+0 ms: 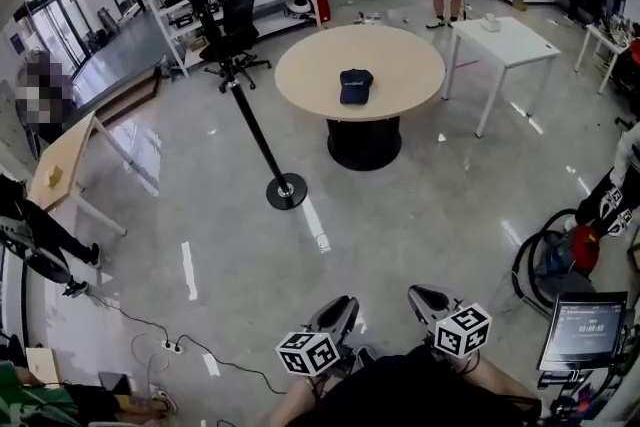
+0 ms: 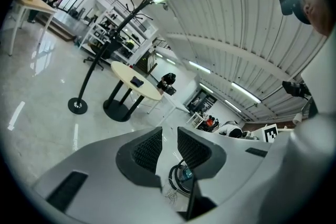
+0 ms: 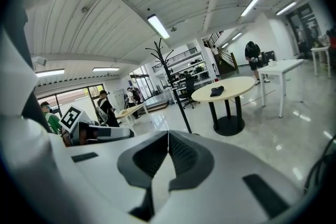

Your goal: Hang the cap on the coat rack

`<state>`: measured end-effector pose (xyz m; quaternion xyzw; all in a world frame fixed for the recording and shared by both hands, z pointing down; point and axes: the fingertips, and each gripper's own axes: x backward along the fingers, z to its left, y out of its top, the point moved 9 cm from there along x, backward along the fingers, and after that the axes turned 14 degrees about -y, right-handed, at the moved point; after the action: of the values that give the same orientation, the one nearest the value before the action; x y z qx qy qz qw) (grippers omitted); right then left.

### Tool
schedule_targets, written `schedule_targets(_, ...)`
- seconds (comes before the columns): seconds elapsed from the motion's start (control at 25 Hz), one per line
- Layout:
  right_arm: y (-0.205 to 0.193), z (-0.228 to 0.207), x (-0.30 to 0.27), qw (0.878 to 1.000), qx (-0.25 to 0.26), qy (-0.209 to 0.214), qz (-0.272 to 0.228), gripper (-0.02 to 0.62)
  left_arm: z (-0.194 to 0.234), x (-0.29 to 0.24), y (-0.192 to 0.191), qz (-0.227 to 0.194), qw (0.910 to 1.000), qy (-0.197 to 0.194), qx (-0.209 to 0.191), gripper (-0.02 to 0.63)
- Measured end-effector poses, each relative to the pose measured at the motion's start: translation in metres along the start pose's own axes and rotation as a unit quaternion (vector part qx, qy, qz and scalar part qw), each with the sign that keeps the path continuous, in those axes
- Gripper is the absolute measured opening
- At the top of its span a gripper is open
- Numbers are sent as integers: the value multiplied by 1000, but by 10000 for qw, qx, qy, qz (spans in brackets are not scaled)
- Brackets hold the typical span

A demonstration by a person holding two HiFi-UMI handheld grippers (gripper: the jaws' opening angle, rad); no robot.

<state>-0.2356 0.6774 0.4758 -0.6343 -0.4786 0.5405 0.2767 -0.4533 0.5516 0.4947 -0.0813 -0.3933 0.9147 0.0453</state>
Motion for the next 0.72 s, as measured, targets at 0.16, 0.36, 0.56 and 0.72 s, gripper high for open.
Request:
schedule_targets(0.16,-6,-12,-1,9998,-123,-97,105,5,4,-14,-10,177,9998,-27,115,97)
schedule_targets(0.36,-20,-29,-17,9990,-348,-133,248,5,13,-31,-14,314,9994,30,138,97)
schedule_targets(0.56,-11,-52,-38,9989,-424,39,191,5,22,-54,-6,292,9992,259,94,97)
schedule_targets(0.72,11,-74,-55,9986,-445,214,168,5,21,-77,10,171,9990,424,26,97)
